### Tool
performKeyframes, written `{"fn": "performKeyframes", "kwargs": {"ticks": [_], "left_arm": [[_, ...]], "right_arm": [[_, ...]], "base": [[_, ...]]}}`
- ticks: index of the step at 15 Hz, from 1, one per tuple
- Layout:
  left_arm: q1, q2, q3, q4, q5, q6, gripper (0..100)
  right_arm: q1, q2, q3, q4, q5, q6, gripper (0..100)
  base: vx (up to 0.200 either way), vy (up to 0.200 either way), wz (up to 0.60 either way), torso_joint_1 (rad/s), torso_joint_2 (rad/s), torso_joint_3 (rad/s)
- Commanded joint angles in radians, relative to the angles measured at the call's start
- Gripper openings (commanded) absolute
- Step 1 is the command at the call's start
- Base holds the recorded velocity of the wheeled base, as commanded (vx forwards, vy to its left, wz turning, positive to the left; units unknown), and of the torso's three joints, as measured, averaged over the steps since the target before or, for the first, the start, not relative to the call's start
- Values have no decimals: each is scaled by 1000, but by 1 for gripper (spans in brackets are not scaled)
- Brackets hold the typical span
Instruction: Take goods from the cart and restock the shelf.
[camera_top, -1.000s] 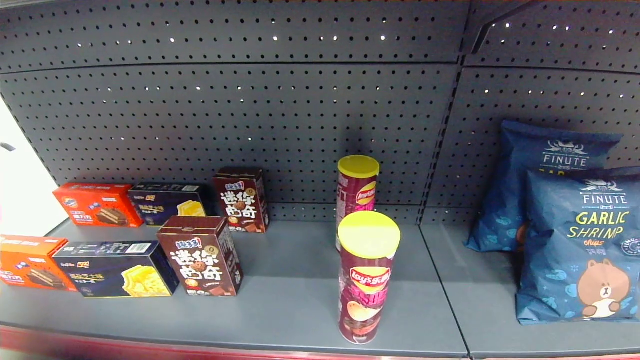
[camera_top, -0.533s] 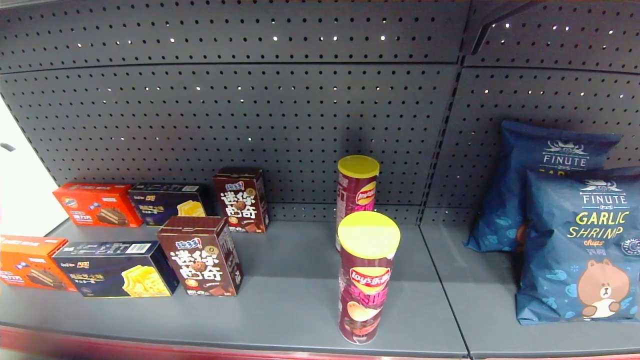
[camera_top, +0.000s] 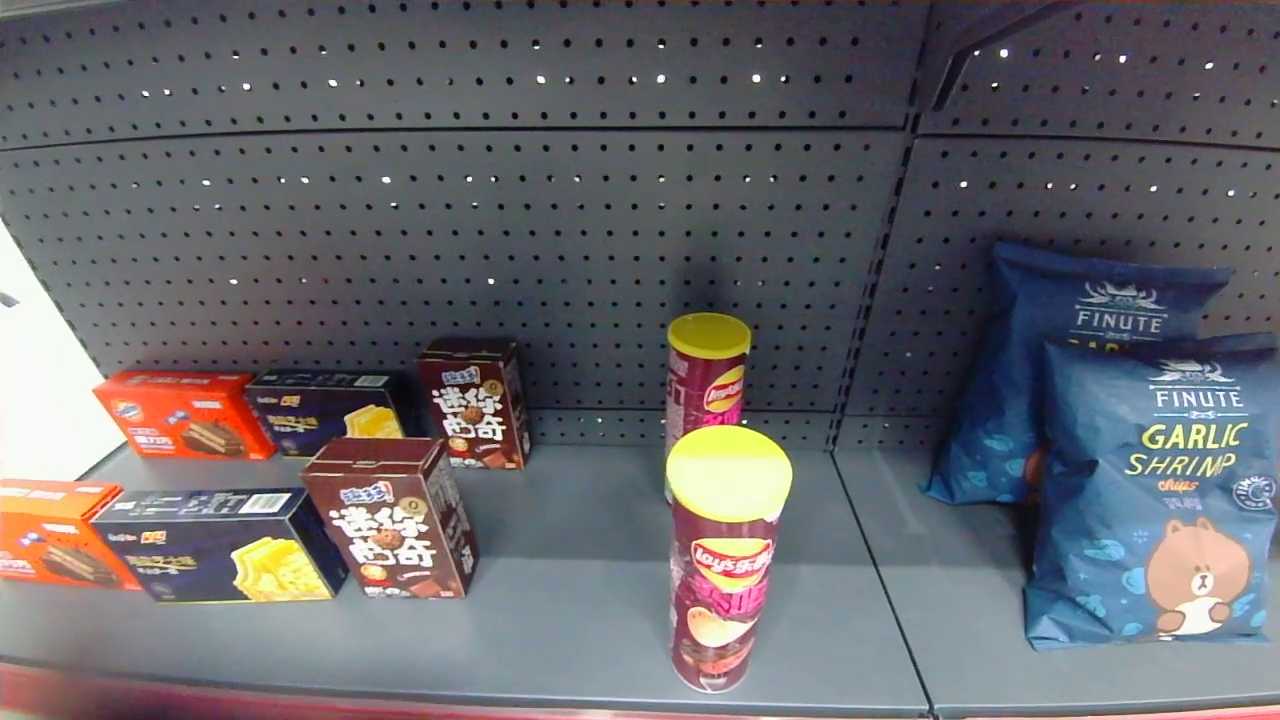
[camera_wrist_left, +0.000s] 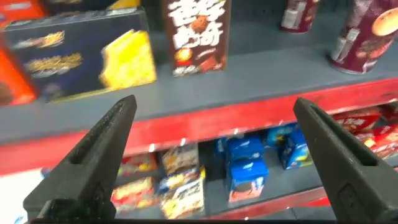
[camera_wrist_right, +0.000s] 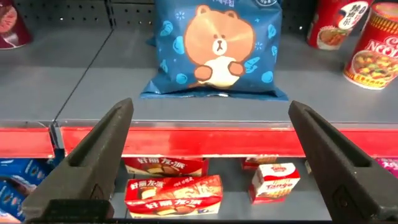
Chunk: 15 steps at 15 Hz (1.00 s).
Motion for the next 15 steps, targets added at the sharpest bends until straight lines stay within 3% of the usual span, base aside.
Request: {"fn": "performKeyframes", "kwargs": {"ticks": [1,4,8,11,15], "left_arm": [[0,5,0,1,2,0,100],[0,5,0,-3,4,-3,100],[0,5,0,-4,0,-54,100],[0,5,0,-4,17,-71,100],[0,5,0,-4,28,-67,100]], "right_arm": [[0,5,0,0,0,-2,100],[0,5,0,0,3,-3,100],[0,5,0,0,3,-5,100],[0,5,0,0,6,-23,100],[0,5,0,0,54,-34,100]], "base": [[0,0,0,0,0,0],[0,0,0,0,0,0],[0,0,0,0,0,0],[0,0,0,0,0,0],[0,0,0,0,0,0]]}}
